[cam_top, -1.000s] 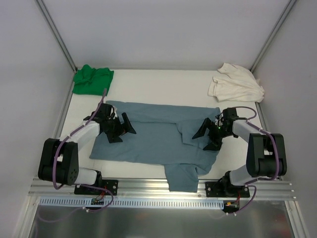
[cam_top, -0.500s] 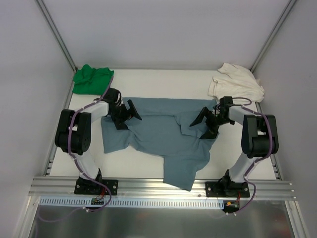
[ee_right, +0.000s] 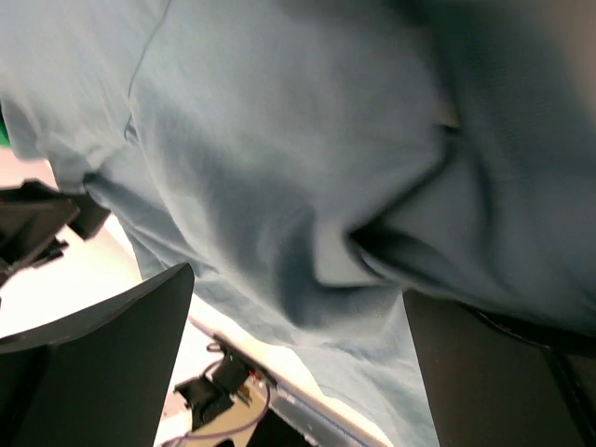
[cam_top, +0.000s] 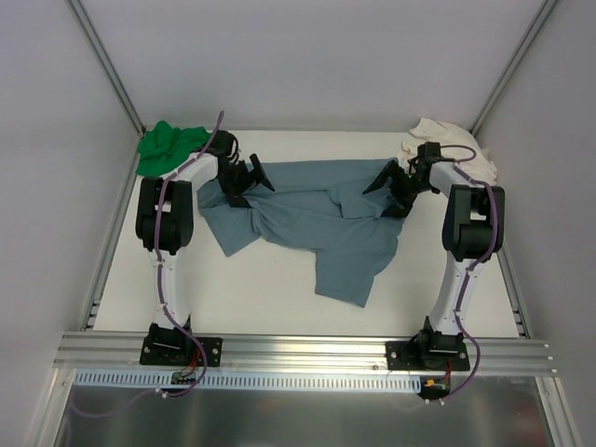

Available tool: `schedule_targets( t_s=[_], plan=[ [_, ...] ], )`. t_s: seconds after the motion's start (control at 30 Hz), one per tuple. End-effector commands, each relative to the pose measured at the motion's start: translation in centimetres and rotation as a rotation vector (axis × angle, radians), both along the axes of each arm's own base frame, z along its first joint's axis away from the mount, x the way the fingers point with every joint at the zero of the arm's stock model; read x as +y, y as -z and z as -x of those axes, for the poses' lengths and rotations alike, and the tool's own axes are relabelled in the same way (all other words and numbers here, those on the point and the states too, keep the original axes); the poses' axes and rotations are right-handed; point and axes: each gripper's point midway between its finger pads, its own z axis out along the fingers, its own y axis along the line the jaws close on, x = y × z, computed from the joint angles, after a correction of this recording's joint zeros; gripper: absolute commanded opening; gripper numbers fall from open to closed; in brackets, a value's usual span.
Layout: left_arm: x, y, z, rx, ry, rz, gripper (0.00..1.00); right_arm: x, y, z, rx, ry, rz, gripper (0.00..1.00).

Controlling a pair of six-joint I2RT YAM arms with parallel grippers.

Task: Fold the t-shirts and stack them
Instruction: Fold the flattened tshirt in 1/3 of the way

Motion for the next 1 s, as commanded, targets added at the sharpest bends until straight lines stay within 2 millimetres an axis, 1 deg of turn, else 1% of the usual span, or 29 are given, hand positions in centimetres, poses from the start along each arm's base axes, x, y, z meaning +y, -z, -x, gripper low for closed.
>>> schedule_targets(
  t_s=[0.0,0.03,0.07,0.1,0.17,0.2,0.23,0.27,0.3,0.33,0.37,0.4,0.43,0.47,0.5,0.53,0.57,0.63,0.67,0.7,0.73,0.77,0.8,0.83,0.87,0.9,0.93,0.97],
  plan=[
    [2.3,3.3,-0.4,0.039,0.031,-0.107,0.99,-4.4,-0.7,-4.1,-0.064,0.073,0.105,0.99],
    [2.0,2.6,-0.8,0.026,0.044,-0.092,0.99,-5.0,-0.6,-4.4,-0.057,0.080,0.112,1.00],
    [2.1,2.6,-0.9,0.028,0.052,-0.094,0.99,-5.5,-0.9,-4.7,-0.067,0.081,0.122,0.99],
    [2.2,2.4,-0.6,0.028,0.067,-0.098,0.99,-6.5,-1.6,-5.3,-0.078,0.097,0.144,0.99],
    [2.2,2.3,0.0,0.030,0.080,-0.099,0.99,-7.4,-2.4,-5.5,-0.090,0.104,0.157,1.00],
    [2.3,2.3,0.8,0.034,0.092,-0.099,0.99,-7.9,-2.6,-5.5,-0.093,0.116,0.161,0.99],
    [2.4,2.3,1.1,0.033,0.095,-0.098,0.99,-8.0,-3.3,-5.4,-0.105,0.119,0.163,0.99],
    [2.4,2.3,1.5,0.035,0.105,-0.097,0.99,-8.0,-3.5,-5.2,-0.107,0.120,0.163,1.00],
    [2.4,1.8,2.0,0.029,0.112,-0.092,0.99,-7.9,-3.8,-4.9,-0.108,0.118,0.157,0.99],
    [2.3,2.3,3.3,0.057,0.120,-0.079,0.99,-7.7,-4.4,-4.0,-0.109,0.116,0.153,0.99],
    [2.2,2.2,4.0,0.061,0.126,-0.070,0.99,-7.6,-4.8,-3.5,-0.119,0.117,0.152,0.99],
    [2.2,2.1,5.9,0.075,0.135,-0.060,0.99,-7.4,-5.3,-2.9,-0.131,0.117,0.150,0.99],
    [2.2,2.0,6.8,0.077,0.144,-0.061,0.99,-7.3,-5.8,-2.2,-0.141,0.117,0.150,0.99],
    [2.4,0.7,7.3,0.033,0.150,-0.076,0.99,-7.1,-6.9,-0.7,-0.160,0.117,0.152,1.00],
    [2.8,1.8,9.8,0.082,0.156,-0.088,0.99,-6.9,-7.6,0.0,-0.174,0.111,0.146,0.99],
    [3.1,1.7,10.8,0.078,0.159,-0.097,0.99,-6.6,-7.4,1.5,-0.155,0.106,0.139,1.00],
    [3.8,1.6,12.7,0.081,0.152,-0.121,0.99,-6.4,-9.4,2.3,-0.207,0.102,0.139,0.99],
    [4.3,1.3,14.1,0.070,0.151,-0.138,0.99,-6.2,-10.5,3.8,-0.229,0.100,0.137,1.00],
    [4.6,0.7,15.0,0.054,0.148,-0.148,0.99,-5.7,-11.4,5.2,-0.247,0.090,0.128,0.99],
    [4.7,0.3,15.3,0.044,0.145,-0.149,0.99,-5.5,-11.9,5.8,-0.261,0.078,0.130,1.00],
    [4.7,-0.9,15.3,0.010,0.136,-0.147,0.99,-5.2,-12.3,6.7,-0.262,0.066,0.127,0.99],
    [4.7,-1.3,15.7,0.004,0.130,-0.142,0.99,-4.4,-12.2,7.8,-0.255,0.043,0.109,1.00],
    [4.5,-2.0,15.7,-0.017,0.126,-0.122,0.99,-3.9,-13.3,8.8,-0.288,0.025,0.104,1.00],
    [4.2,-3.6,15.7,-0.062,0.114,-0.105,0.99,-3.1,-13.4,9.9,-0.285,-0.006,0.095,0.99],
    [4.0,-4.5,15.7,-0.085,0.111,-0.093,0.99,-2.7,-12.7,11.1,-0.266,-0.023,0.099,0.99],
    [3.8,-5.4,15.8,-0.109,0.111,-0.083,0.99,-2.5,-13.1,12.1,-0.287,-0.032,0.107,1.00],
    [3.7,-7.2,15.8,-0.163,0.104,-0.074,0.99,-2.2,-12.9,13.1,-0.288,-0.055,0.113,1.00],
    [3.6,-8.3,15.8,-0.200,0.101,-0.070,0.99,-2.4,-12.3,13.9,-0.280,-0.057,0.128,0.99]
  ],
)
